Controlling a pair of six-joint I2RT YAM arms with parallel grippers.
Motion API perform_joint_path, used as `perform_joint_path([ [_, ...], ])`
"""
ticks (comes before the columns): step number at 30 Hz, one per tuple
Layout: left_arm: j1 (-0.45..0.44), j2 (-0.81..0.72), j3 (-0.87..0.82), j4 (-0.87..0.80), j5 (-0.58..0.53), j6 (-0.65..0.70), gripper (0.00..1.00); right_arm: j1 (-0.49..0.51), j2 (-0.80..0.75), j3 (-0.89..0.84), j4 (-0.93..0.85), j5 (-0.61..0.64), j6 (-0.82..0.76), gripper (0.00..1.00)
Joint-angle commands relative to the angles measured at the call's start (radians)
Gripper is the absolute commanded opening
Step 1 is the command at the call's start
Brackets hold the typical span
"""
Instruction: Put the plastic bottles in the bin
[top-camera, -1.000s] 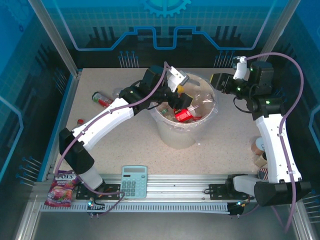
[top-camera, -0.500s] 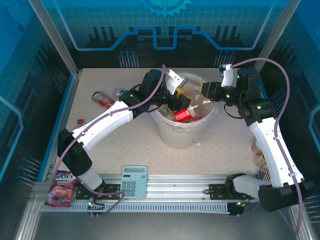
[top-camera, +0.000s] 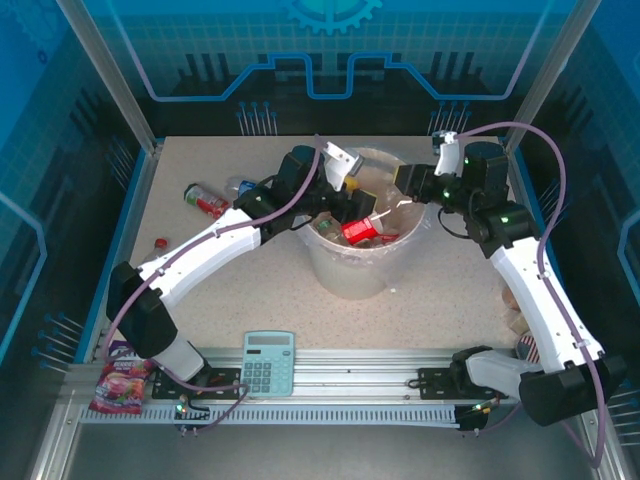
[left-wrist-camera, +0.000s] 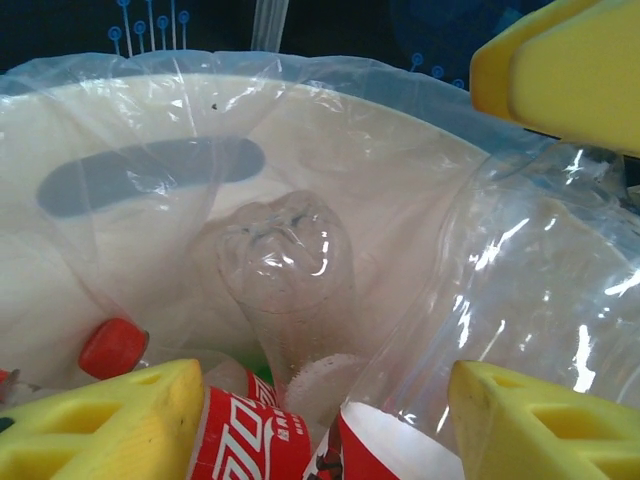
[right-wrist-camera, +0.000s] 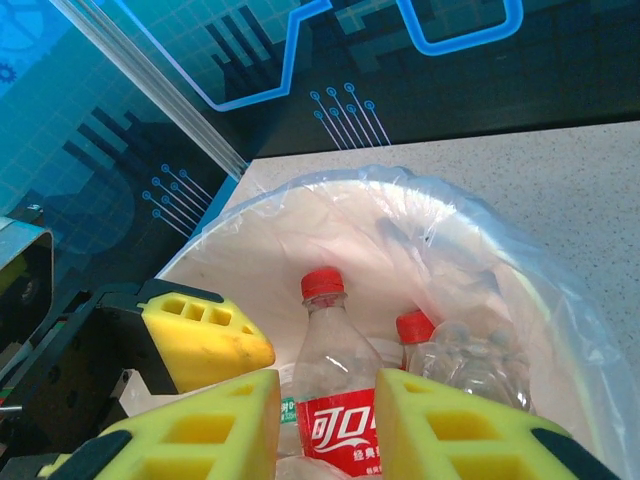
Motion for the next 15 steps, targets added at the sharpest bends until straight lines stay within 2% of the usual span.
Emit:
perform_joint_path([
  [1, -0.005, -0.015, -0.033, -0.055, -0.011, -0.012, 0.73, 0.036, 0.060, -0.026, -0.130, -0.045, 0.014, 0.31],
  [15, -0.006, -0.024, -0.010, 0.001, 0.086, -0.027, 0.91, 0.044, 0.217, 0.140, -0.114, -0.069, -0.010, 0.34],
])
